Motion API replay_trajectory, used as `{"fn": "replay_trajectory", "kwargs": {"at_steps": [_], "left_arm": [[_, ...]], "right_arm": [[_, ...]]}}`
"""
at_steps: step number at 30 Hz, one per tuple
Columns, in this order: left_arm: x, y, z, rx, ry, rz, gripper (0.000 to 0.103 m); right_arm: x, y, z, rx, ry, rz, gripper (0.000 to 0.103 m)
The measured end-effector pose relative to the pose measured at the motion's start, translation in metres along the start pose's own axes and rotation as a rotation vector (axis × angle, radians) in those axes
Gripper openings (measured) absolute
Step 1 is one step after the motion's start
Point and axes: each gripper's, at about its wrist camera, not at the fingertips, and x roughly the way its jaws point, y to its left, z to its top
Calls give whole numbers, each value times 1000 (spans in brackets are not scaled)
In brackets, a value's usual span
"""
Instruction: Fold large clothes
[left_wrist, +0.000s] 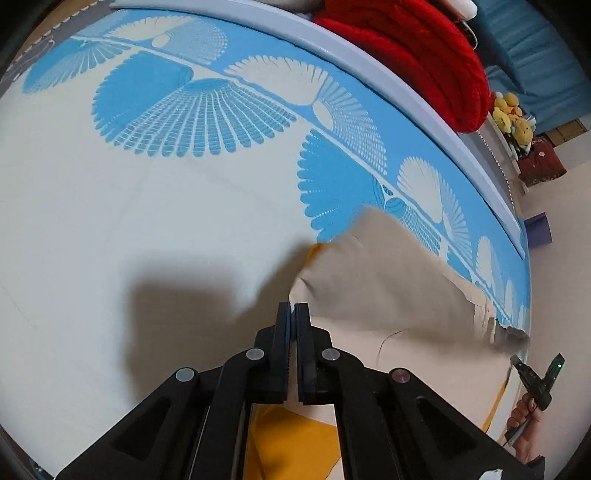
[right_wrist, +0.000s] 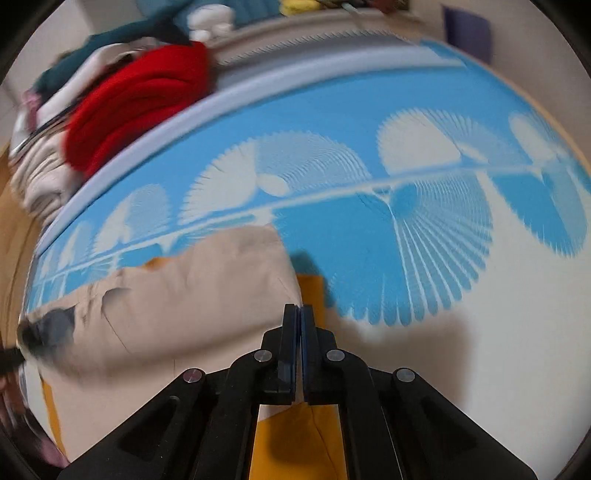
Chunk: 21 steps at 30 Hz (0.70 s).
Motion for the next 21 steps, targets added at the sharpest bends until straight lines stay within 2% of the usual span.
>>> {"fn": "replay_trajectory", "kwargs": {"at_steps": [1, 2, 4, 6, 7, 8, 11, 13, 14, 15, 16, 18, 21], "left_arm": [[-1, -5, 1, 11, -2, -3, 1], [-3, -9, 1, 15, -8, -10, 5], [-7, -12, 0, 25, -29, -30, 15], [-6, -8, 0, 13, -25, -18, 38], [-4, -6, -1, 2, -16, -22, 40], [0, -3, 0, -5, -4, -27, 40], [12, -3, -5, 15, 47, -20, 40], [18, -8, -10, 44, 67, -9, 38], [20, -10, -12, 59, 72, 0, 31], [21, -14, -13, 81, 65, 12, 3], [20, -17, -13, 101, 51, 21, 0], [7, -20, -8, 115, -31, 23, 0], [-8, -24, -3, 113, -133, 13, 0]], "right_arm": [[4, 3, 0, -6, 11, -11, 2], [6, 8, 0, -14, 17, -24, 7], [8, 10, 1, 4, 23, -20, 8], [8, 9, -1, 19, 34, 7, 16], [12, 8, -2, 24, 53, 22, 29], [15, 9, -4, 23, 72, 22, 37], [23, 14, -10, -12, 113, 15, 38], [22, 20, -14, -49, 113, 1, 38], [20, 23, -14, -66, 107, -2, 31], [17, 26, -15, -85, 86, -1, 19], [11, 28, -13, -102, 62, -11, 2], [-1, 26, -9, -74, -1, 7, 1], [-21, 12, 0, 44, -106, 37, 1]]}}
